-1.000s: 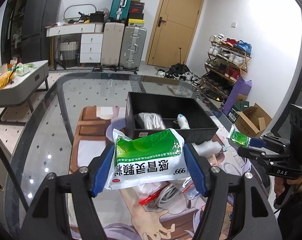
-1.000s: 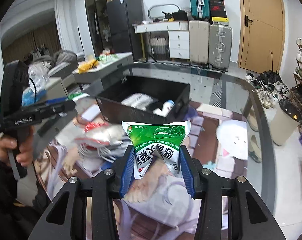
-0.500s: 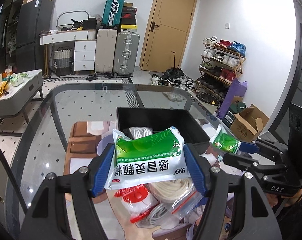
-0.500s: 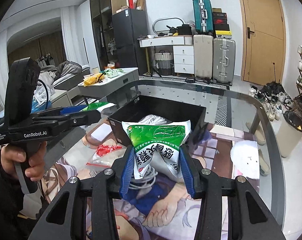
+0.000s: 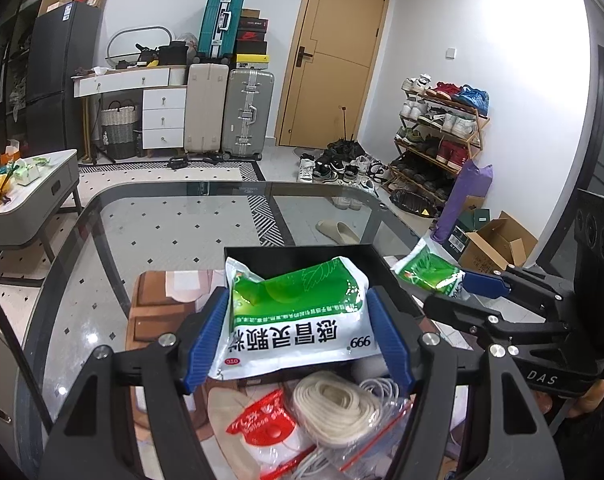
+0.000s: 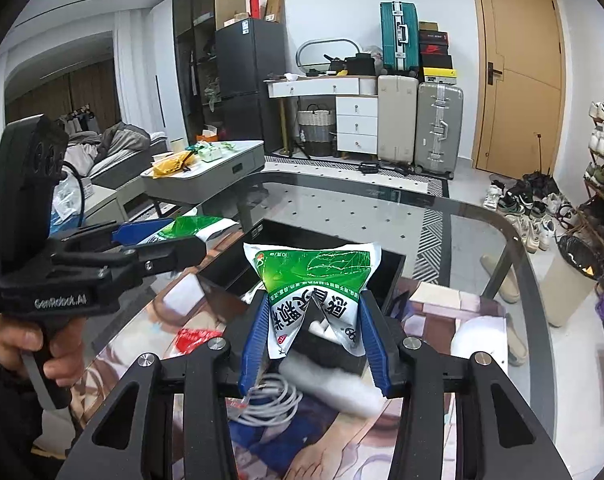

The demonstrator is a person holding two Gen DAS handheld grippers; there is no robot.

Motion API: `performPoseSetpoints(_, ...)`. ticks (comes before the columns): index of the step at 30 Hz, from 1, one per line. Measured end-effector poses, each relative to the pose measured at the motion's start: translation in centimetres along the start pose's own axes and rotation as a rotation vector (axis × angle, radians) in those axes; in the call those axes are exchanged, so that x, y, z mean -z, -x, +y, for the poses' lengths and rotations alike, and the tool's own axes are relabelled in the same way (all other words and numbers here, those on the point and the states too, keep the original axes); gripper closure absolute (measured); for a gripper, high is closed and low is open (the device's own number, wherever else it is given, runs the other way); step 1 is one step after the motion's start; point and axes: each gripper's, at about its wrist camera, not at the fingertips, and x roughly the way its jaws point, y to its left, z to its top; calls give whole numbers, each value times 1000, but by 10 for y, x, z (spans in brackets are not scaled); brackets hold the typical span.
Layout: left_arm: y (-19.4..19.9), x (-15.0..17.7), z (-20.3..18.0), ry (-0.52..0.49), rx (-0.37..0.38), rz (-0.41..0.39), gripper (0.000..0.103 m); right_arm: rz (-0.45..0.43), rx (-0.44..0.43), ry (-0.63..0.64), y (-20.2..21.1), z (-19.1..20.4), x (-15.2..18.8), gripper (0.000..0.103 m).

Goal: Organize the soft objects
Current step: 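Carry both green sachets over the black box with both grippers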

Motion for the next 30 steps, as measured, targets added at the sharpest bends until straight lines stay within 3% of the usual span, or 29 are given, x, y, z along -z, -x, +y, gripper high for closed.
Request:
performPoseSetpoints(15,-44,-11,8,27,-17,39,34,86,65,65,-47,-9,-17,59)
performPoseSetpoints(30,-71,-13,8,19,-2,83,34,188,59,151,-95,-7,-13,59)
